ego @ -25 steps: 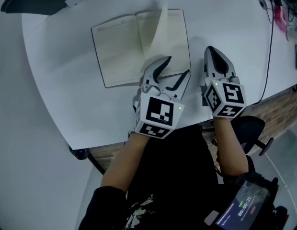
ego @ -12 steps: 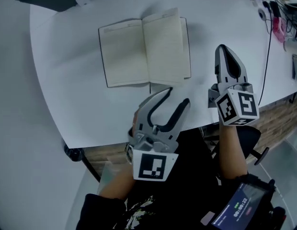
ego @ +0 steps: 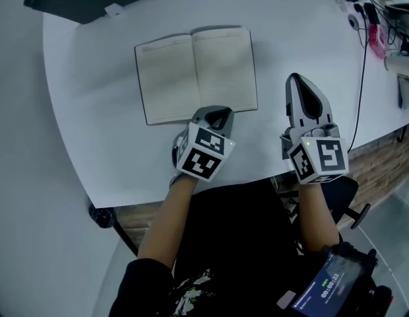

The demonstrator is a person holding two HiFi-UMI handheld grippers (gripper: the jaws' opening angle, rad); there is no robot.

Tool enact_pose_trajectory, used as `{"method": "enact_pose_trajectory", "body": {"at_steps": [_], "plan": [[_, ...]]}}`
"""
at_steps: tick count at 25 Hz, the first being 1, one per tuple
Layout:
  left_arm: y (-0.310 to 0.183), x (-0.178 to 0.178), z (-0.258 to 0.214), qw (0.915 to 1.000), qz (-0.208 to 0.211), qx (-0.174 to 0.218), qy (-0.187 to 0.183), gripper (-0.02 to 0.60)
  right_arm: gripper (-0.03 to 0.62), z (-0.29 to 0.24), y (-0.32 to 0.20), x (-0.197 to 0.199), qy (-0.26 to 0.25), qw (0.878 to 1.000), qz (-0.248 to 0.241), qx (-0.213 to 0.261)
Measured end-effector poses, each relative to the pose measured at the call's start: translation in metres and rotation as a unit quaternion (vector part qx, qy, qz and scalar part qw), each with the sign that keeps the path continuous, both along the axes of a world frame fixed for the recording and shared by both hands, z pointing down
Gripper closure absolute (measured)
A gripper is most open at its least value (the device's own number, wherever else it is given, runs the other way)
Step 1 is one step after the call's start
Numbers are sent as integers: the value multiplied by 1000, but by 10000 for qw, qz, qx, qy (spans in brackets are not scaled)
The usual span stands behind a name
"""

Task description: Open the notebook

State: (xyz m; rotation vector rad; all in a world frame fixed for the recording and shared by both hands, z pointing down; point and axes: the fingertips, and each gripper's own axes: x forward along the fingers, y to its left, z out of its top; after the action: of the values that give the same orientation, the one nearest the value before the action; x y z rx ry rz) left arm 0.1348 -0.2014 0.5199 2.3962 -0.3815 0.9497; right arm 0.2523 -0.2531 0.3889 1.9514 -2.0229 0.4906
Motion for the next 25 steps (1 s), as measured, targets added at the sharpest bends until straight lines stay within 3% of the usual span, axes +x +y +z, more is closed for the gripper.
{"method": "enact_pose_trajectory", "body": {"at_steps": [2,4,6,9,10,12,13,14,16,18,21,25], "plan": [[10,1,8,9995,247,6,-215,572,529,0,0,-7,-47,10000,-73,9],[16,5,5,9992,376,36,-147,572,528,-3,2,-15,-33,9999,-154,4],[17,4,-18,9994,250,136,201,574,530,-7,4,-27,32,9995,-328,-14],[4,-16,-78,9929,-380,641,929,572,529,-17,12,-45,-11,9988,-485,65],[-4,-27,-102,9855,-652,1058,1158,572,530,-22,15,-49,-47,9989,-463,90],[-22,-55,-157,9554,-1134,2275,1502,572,530,-32,17,-58,-116,9992,-366,120],[-27,-72,-179,9390,-1390,2719,1584,572,528,-38,19,-65,-140,9993,-326,149],[-28,-90,-194,9282,-1694,2873,1650,572,530,-45,22,-72,-150,9992,-321,204],[-22,-120,-212,9204,-2101,2757,1807,572,530,-59,30,-90,-117,9984,-401,377],[-18,-144,-228,9154,-2237,2734,1931,574,530,-77,35,-109,-31,9969,-525,592],[-9,-176,-247,8993,-2378,3160,1868,572,530,-101,51,-135,253,9938,-693,831],[16,-198,-255,8954,-2444,3375,1572,574,530,-118,85,-157,472,9918,-746,921]]}}
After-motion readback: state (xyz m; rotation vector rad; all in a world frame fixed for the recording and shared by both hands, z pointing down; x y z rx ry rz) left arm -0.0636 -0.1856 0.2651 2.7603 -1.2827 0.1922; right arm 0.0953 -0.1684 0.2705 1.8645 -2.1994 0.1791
